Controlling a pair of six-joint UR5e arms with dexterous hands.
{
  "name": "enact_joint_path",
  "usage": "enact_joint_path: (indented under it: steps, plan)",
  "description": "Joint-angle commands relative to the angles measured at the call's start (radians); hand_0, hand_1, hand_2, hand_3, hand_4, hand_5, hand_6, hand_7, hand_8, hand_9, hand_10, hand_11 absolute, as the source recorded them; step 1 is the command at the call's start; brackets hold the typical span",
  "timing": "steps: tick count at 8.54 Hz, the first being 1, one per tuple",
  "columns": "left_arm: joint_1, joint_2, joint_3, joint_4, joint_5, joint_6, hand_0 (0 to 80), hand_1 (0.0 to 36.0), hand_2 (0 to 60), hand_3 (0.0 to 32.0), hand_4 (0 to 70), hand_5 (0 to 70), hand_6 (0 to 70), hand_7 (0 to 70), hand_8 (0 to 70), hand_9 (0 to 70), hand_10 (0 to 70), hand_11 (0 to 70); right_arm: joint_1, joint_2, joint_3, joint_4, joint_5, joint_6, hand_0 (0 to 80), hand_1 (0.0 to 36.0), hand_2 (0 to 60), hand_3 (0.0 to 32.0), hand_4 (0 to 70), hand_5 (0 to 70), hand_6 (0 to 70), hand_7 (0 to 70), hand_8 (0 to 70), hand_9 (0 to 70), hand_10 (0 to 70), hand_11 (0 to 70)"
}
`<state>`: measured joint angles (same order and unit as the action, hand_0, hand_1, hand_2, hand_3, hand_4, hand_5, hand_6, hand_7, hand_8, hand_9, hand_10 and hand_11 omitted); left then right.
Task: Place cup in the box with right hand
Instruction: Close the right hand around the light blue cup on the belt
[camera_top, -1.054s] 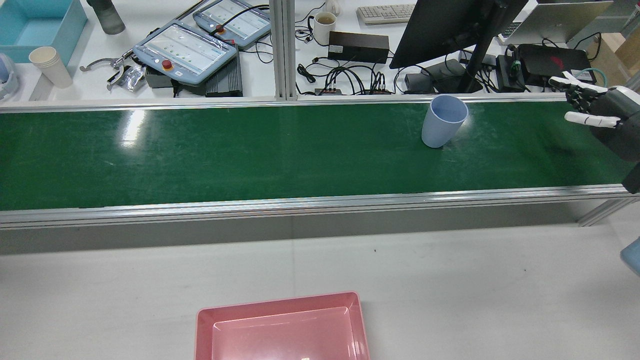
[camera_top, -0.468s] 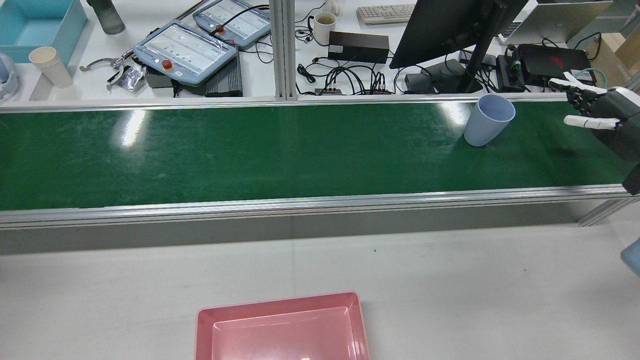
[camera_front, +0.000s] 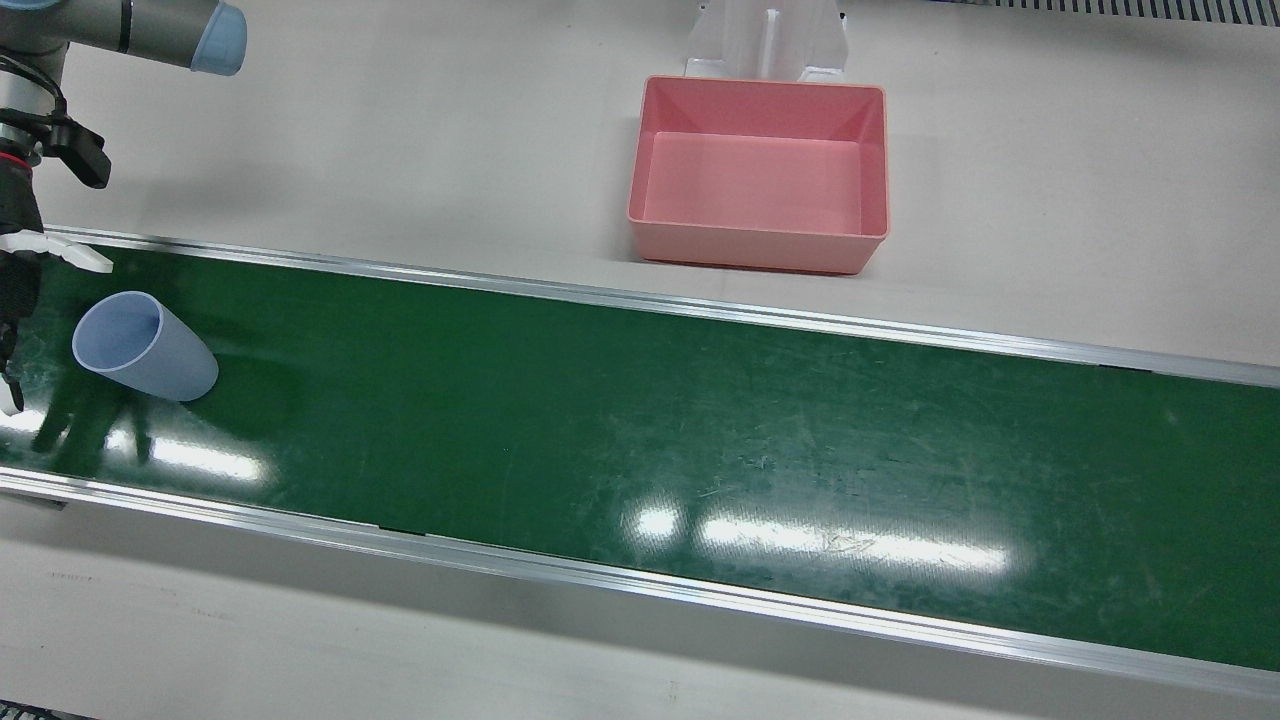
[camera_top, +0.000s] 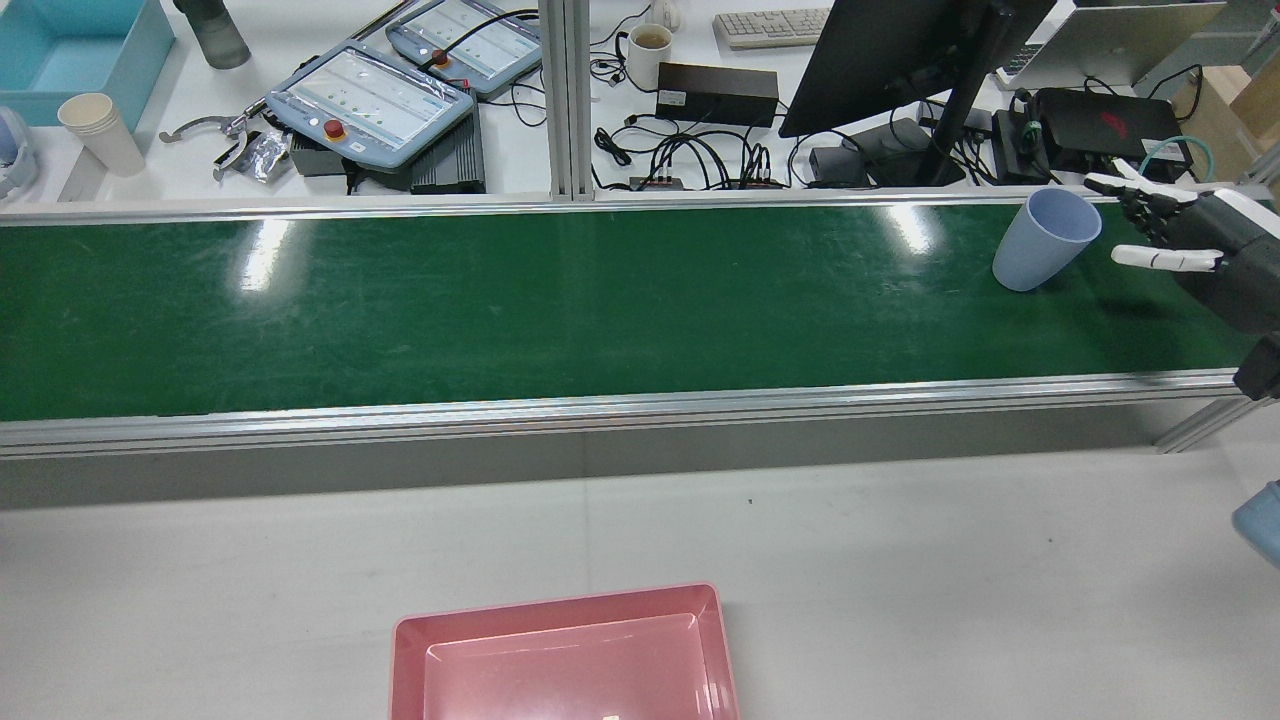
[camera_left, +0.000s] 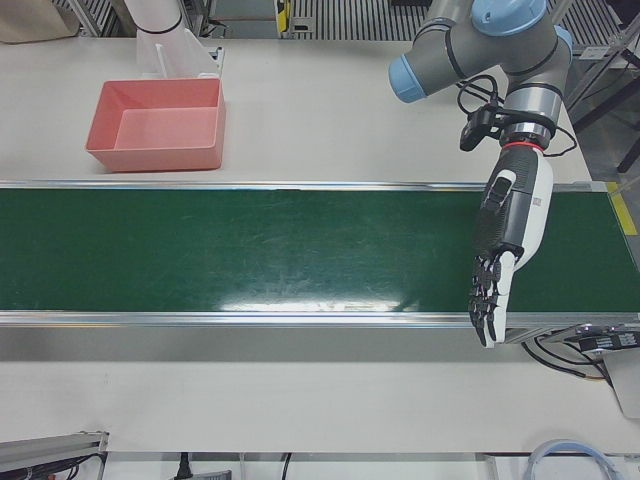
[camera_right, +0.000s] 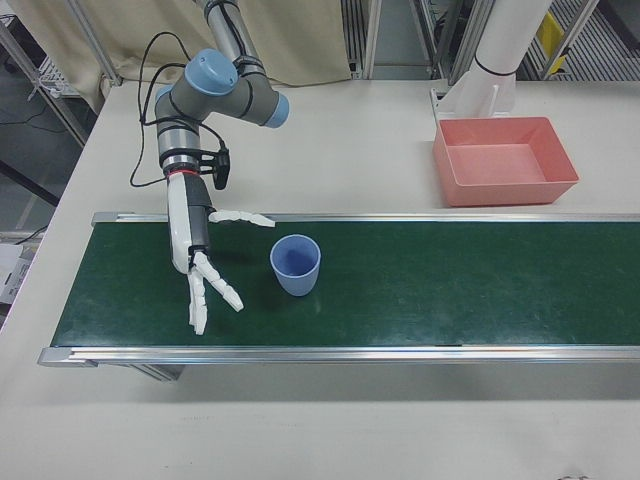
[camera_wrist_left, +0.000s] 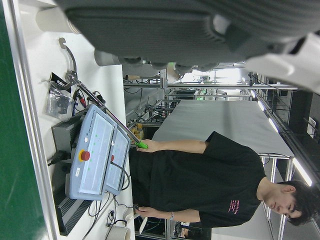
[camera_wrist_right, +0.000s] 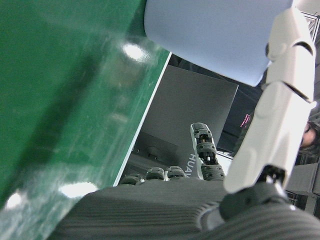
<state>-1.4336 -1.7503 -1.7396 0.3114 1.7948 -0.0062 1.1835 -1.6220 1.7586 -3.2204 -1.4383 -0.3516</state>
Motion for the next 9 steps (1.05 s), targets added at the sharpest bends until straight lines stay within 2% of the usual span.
enact_joint_path:
  steps: [1, 2, 3, 4, 5, 6, 7, 8, 9]
  plan:
    - [0.001, 0.000, 0.000, 0.000, 0.000, 0.000, 0.0, 0.0, 0.0, 0.0, 0.0, 0.0, 0.0, 0.0, 0.0, 0.0, 0.0, 0.0, -0.012, 0.001, -0.031, 0.004, 0.004, 0.000, 46.2, 16.6, 13.9, 0.0, 0.0, 4.8, 2.0, 2.4, 2.7, 1.9, 0.0, 0.0]
    - [-0.001, 0.000, 0.000, 0.000, 0.000, 0.000, 0.0, 0.0, 0.0, 0.0, 0.0, 0.0, 0.0, 0.0, 0.0, 0.0, 0.0, 0.0, -0.012, 0.001, -0.030, 0.002, 0.004, 0.003, 46.3, 16.6, 14.3, 0.0, 0.0, 4.9, 2.4, 4.6, 3.0, 2.5, 0.0, 0.0]
    - [-0.001, 0.000, 0.000, 0.000, 0.000, 0.000, 0.0, 0.0, 0.0, 0.0, 0.0, 0.0, 0.0, 0.0, 0.0, 0.0, 0.0, 0.0, -0.010, 0.002, -0.027, 0.002, 0.004, 0.003, 46.5, 17.7, 17.3, 0.0, 0.0, 5.1, 3.6, 10.3, 3.2, 4.0, 0.0, 0.0]
    - [-0.001, 0.000, 0.000, 0.000, 0.000, 0.000, 0.0, 0.0, 0.0, 0.0, 0.0, 0.0, 0.0, 0.0, 0.0, 0.0, 0.0, 0.0, -0.012, 0.002, -0.022, 0.002, 0.007, 0.003, 47.6, 24.5, 40.0, 0.0, 0.0, 7.1, 9.1, 33.7, 11.0, 21.0, 1.5, 3.8]
    - [-0.001, 0.000, 0.000, 0.000, 0.000, 0.000, 0.0, 0.0, 0.0, 0.0, 0.0, 0.0, 0.0, 0.0, 0.0, 0.0, 0.0, 0.0, -0.012, 0.002, -0.022, 0.001, 0.024, 0.002, 46.0, 28.5, 60.0, 0.0, 18.4, 11.3, 26.2, 70.0, 46.6, 70.0, 22.4, 33.7]
    - [-0.001, 0.000, 0.002, 0.000, 0.000, 0.000, 0.0, 0.0, 0.0, 0.0, 0.0, 0.0, 0.0, 0.0, 0.0, 0.0, 0.0, 0.0, -0.012, 0.002, -0.022, -0.002, 0.038, 0.003, 46.8, 32.0, 60.0, 0.0, 43.6, 16.4, 40.8, 70.0, 70.0, 70.0, 51.9, 70.0]
    - [-0.001, 0.000, 0.002, 0.000, 0.000, -0.001, 0.0, 0.0, 0.0, 0.0, 0.0, 0.0, 0.0, 0.0, 0.0, 0.0, 0.0, 0.0, -0.009, 0.002, -0.015, -0.003, 0.038, 0.003, 52.3, 35.2, 60.0, 0.0, 42.5, 19.6, 44.9, 70.0, 70.0, 70.0, 61.1, 70.0]
    - [-0.001, 0.000, 0.002, 0.000, 0.000, 0.000, 0.0, 0.0, 0.0, 0.0, 0.0, 0.0, 0.0, 0.0, 0.0, 0.0, 0.0, 0.0, 0.002, -0.001, 0.030, -0.007, 0.036, 0.002, 52.0, 35.0, 60.0, 0.0, 37.3, 19.3, 43.4, 70.0, 70.0, 70.0, 58.0, 70.0]
    - [0.001, 0.000, 0.002, 0.000, 0.000, 0.000, 0.0, 0.0, 0.0, 0.0, 0.0, 0.0, 0.0, 0.0, 0.0, 0.0, 0.0, 0.0, 0.020, -0.002, 0.106, -0.041, 0.033, -0.006, 50.6, 34.1, 60.0, 0.0, 35.7, 18.2, 41.3, 70.0, 70.0, 70.0, 53.5, 70.0]
